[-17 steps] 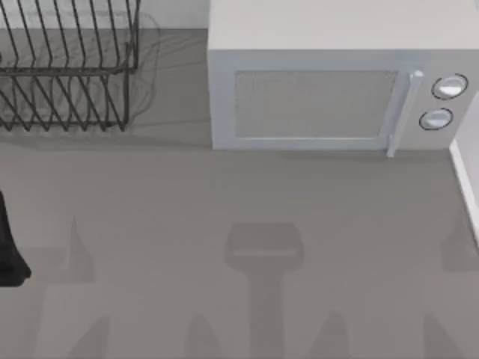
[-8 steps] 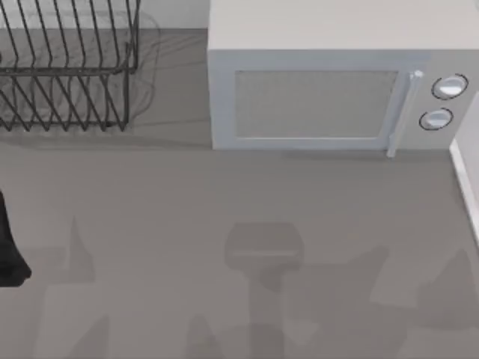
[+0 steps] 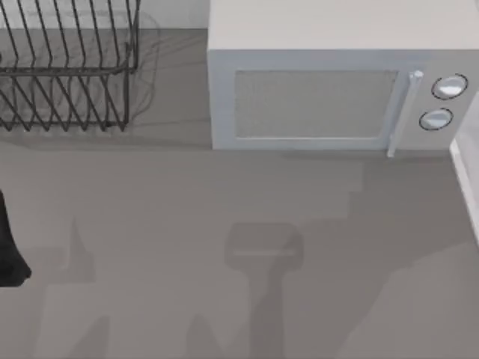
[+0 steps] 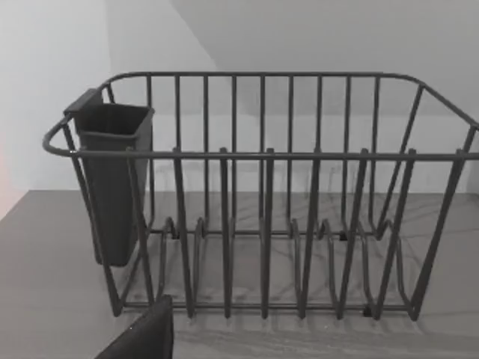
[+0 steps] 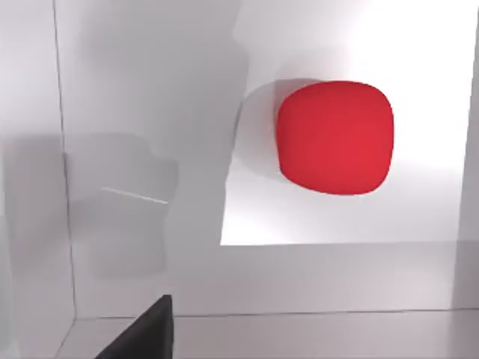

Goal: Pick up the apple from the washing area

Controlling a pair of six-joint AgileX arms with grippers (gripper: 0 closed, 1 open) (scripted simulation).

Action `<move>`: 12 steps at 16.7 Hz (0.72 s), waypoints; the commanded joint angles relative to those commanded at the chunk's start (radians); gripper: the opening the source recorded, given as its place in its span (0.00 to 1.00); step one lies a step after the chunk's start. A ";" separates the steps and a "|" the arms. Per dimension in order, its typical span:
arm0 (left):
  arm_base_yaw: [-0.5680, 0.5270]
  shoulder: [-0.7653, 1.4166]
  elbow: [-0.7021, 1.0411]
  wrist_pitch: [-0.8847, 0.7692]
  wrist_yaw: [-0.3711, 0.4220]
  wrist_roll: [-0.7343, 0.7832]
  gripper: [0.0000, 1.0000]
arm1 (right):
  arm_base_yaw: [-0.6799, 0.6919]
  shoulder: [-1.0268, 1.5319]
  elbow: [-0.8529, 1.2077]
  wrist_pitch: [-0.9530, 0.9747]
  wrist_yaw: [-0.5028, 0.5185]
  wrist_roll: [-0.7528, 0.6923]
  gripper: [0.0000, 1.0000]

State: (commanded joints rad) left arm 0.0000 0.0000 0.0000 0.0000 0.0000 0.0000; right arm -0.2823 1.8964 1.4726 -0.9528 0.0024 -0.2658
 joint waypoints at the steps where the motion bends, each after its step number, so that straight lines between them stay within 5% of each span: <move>1: 0.000 0.000 0.000 0.000 0.000 0.000 1.00 | -0.010 0.069 0.051 -0.033 0.000 -0.009 1.00; 12: 0.000 0.000 0.000 0.000 0.000 0.000 1.00 | -0.033 0.262 0.196 -0.127 0.001 -0.036 1.00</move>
State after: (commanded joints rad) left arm 0.0000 0.0000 0.0000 0.0000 0.0000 0.0000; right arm -0.3158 2.1588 1.6683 -1.0796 0.0029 -0.3014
